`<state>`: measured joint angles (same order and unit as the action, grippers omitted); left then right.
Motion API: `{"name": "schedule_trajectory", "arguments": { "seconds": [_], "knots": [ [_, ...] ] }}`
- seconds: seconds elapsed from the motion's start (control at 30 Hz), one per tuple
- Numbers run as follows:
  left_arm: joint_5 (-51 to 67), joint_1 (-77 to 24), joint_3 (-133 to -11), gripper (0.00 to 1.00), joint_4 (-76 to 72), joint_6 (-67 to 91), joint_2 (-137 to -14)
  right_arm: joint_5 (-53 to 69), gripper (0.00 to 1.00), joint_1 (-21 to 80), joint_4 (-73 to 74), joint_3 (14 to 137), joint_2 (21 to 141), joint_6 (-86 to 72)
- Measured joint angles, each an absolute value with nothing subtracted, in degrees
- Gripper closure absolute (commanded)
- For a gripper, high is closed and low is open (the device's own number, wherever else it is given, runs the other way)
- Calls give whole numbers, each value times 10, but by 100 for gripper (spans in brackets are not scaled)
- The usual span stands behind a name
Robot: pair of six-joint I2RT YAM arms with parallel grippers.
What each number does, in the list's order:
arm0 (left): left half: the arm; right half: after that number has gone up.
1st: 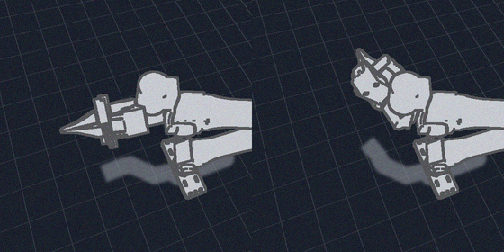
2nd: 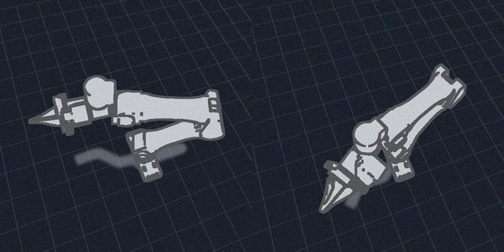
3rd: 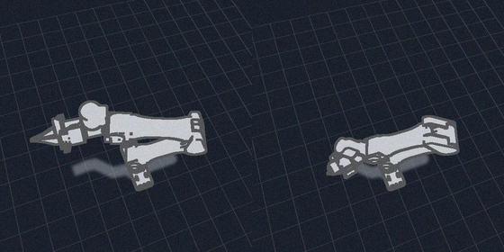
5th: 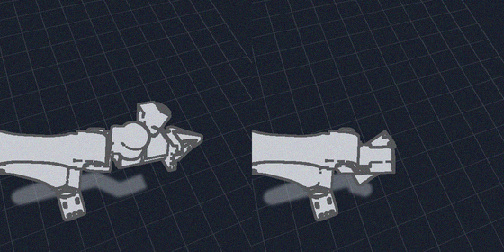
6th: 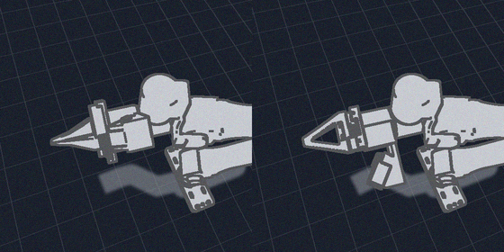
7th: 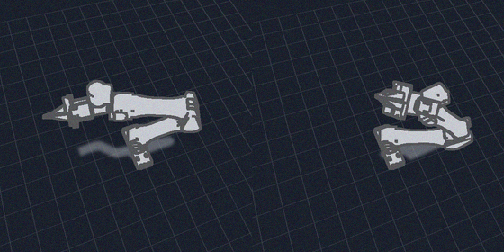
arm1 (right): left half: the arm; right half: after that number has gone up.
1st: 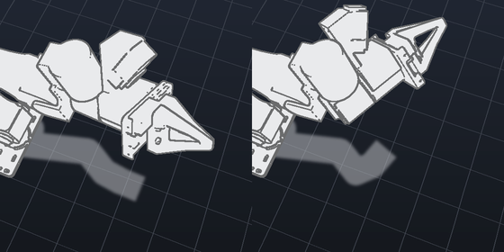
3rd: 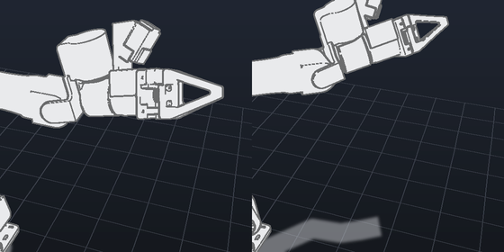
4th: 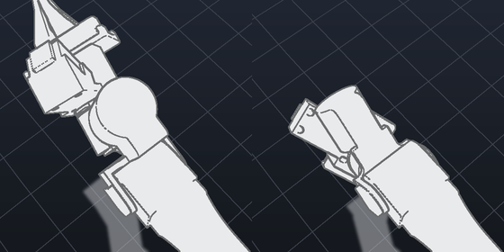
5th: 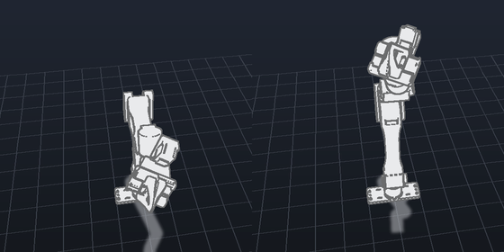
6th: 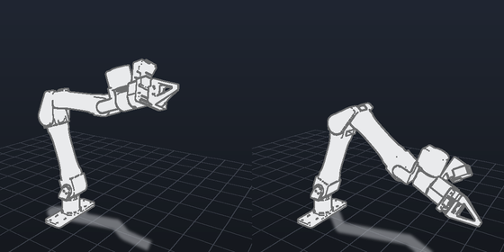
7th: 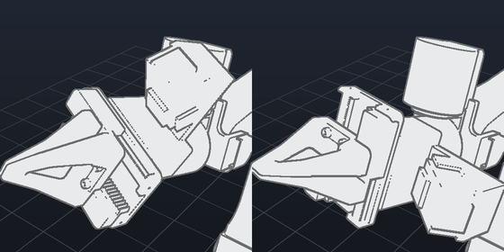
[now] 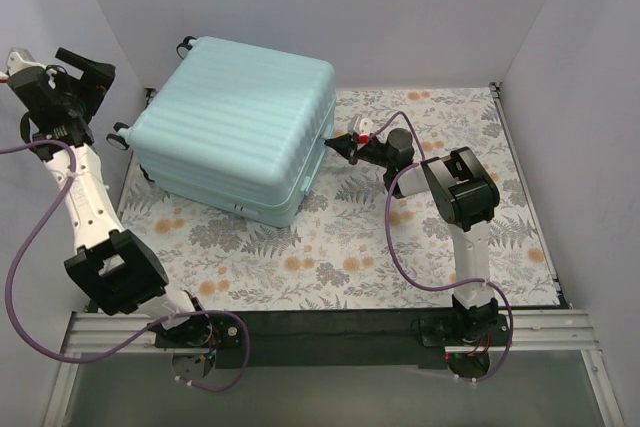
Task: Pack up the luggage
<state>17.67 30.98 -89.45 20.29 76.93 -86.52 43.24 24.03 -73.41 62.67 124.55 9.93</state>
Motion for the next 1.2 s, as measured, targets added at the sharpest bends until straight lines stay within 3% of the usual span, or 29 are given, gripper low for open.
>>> {"name": "schedule_trajectory", "arguments": {
  "seconds": [0.27, 1.2],
  "knots": [
    [178, 314, -942, 11, 197, 769, -890, 435, 99, 240, -732, 631, 1246, 107],
    [79, 309, -891, 11, 312, 793, -964, 452, 99, 237, -729, 644, 1247, 109]
  ]
}}
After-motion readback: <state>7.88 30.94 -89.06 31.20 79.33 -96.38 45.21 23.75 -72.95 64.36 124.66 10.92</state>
